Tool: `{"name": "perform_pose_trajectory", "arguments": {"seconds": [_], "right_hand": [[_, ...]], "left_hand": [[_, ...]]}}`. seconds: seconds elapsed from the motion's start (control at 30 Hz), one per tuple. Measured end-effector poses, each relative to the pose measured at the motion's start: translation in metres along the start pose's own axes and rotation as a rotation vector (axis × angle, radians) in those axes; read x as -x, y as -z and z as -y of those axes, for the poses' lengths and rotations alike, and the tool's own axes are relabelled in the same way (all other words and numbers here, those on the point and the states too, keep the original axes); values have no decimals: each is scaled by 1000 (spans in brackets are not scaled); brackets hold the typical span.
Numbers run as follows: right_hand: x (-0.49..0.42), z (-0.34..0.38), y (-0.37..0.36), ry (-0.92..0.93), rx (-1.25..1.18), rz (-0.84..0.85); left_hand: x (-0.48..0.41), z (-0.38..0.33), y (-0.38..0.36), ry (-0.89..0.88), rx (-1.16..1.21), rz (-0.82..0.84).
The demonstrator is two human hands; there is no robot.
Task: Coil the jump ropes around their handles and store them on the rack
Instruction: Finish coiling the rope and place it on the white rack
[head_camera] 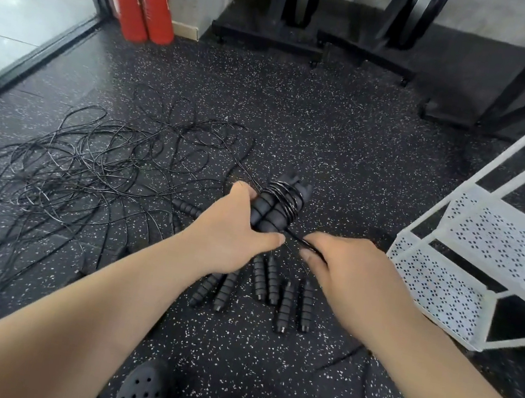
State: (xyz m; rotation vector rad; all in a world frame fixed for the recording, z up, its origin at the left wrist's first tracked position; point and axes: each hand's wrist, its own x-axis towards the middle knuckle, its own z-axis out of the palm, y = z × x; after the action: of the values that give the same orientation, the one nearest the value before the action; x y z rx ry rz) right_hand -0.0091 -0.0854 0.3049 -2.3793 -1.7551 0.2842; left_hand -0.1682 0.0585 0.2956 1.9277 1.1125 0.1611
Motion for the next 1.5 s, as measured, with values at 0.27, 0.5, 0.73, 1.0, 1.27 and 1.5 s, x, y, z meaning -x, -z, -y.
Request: {"name": "perform_pose_trajectory", "arguments": {"seconds": [0.27,0.5,0.73,1.0,1.27,1.5], "right_hand": [[6,5,10,112,194,-16],[5,-13,26,36,30,59],[3,-26,25,-41,-152,196],[0,-51,41,-75,-681,348],[-8,-33,20,-305,-950,37],[-11,0,-15,-282,-619,53]], "left_hand": [[-2,6,0,-69,-398,17],[6,5,-12,-339,-573,302],[13,-4,-22,-476,-547,449],[23,-20,0,-458,-293,541],[29,-27,22,-311,280,446],[13,-14,11,-187,187,136]]}}
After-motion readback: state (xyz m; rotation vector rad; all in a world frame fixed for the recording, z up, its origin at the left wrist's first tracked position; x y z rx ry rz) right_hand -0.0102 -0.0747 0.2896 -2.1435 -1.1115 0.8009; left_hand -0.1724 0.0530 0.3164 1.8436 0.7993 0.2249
